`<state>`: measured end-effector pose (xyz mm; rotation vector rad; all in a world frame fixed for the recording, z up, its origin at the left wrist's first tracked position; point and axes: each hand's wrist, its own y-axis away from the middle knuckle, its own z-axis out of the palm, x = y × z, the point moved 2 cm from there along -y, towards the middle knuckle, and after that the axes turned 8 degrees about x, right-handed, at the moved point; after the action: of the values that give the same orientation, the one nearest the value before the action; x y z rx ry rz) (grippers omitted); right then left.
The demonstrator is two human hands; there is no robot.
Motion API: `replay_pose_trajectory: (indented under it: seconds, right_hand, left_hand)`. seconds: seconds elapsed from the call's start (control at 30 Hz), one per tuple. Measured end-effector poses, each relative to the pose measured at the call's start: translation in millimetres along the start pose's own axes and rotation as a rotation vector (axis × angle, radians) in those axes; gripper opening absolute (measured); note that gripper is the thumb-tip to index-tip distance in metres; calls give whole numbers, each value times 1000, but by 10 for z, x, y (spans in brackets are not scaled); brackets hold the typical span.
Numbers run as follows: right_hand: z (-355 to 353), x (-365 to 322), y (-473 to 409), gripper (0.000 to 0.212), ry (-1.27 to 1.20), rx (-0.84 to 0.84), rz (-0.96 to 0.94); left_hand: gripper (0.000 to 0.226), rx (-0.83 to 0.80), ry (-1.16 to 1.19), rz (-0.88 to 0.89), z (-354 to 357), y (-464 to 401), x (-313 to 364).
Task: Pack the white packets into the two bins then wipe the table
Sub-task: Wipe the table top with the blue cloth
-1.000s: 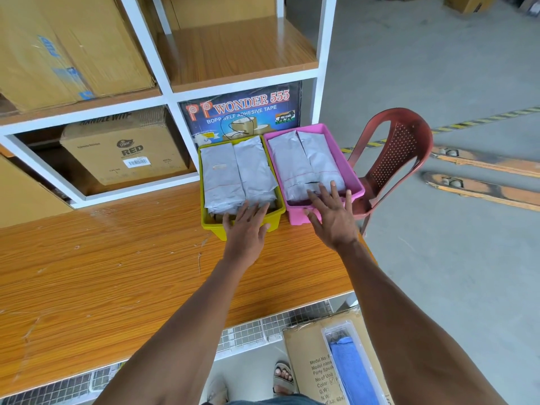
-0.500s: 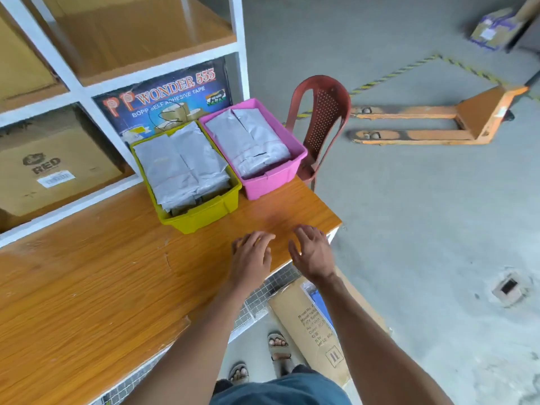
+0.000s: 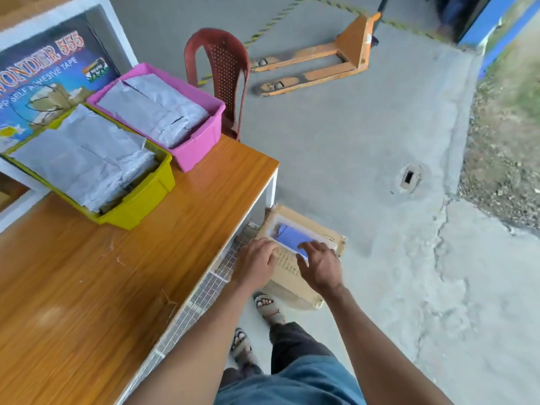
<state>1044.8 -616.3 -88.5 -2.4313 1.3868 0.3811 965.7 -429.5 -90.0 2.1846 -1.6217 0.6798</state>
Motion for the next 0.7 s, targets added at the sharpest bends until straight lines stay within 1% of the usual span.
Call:
replay_pose_trajectory:
  seconds: [0.13,0.33,0.53,0.7]
  right_hand:
    - [-89,215,154,27,8,-28,149]
    - [-66,531,15,29,-74,-78,343]
    - [297,997,-154,27,-151,-121,428]
    - [650,1257,-271,23,-268,-159,594]
  left_hand:
    - [31,-93,-38,43,137,-56,163]
    - [28,-160,-83,13,333,-350,273]
    - [28,-212,-155,-6,684,-670,222]
    - [31,-281,-160,-23,1051,-906,94]
